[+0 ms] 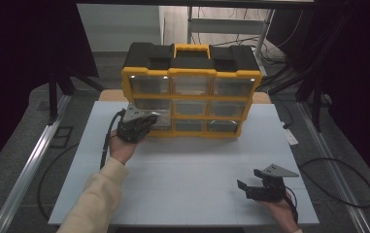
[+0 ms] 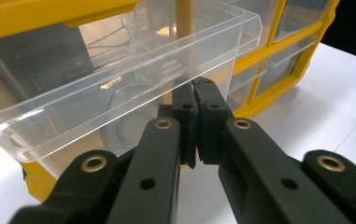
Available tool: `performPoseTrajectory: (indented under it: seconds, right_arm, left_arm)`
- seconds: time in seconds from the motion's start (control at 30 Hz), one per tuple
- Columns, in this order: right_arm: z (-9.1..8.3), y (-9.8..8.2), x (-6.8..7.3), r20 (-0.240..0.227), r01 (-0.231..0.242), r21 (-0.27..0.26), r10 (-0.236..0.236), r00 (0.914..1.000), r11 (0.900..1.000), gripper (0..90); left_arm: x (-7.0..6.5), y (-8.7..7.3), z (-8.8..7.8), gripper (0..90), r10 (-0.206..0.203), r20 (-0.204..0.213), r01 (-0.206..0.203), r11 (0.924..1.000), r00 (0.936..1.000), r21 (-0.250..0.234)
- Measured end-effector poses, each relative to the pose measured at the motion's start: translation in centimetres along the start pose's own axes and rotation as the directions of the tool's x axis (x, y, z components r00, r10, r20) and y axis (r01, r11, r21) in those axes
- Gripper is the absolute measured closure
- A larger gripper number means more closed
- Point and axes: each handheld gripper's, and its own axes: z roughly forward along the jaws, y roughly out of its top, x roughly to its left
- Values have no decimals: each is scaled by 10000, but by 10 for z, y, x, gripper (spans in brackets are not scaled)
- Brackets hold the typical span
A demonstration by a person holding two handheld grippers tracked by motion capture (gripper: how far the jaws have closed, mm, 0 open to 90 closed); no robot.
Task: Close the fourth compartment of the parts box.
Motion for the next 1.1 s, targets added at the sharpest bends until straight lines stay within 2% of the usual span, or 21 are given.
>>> performPoseTrajectory:
  seconds: [1.1]
  right_arm:
    - [-1,-1,-1,2,-15,5,15,10000,10000,171]
  left_arm:
    - [15,10,20,870,-239,-490,246,9996,9985,139]
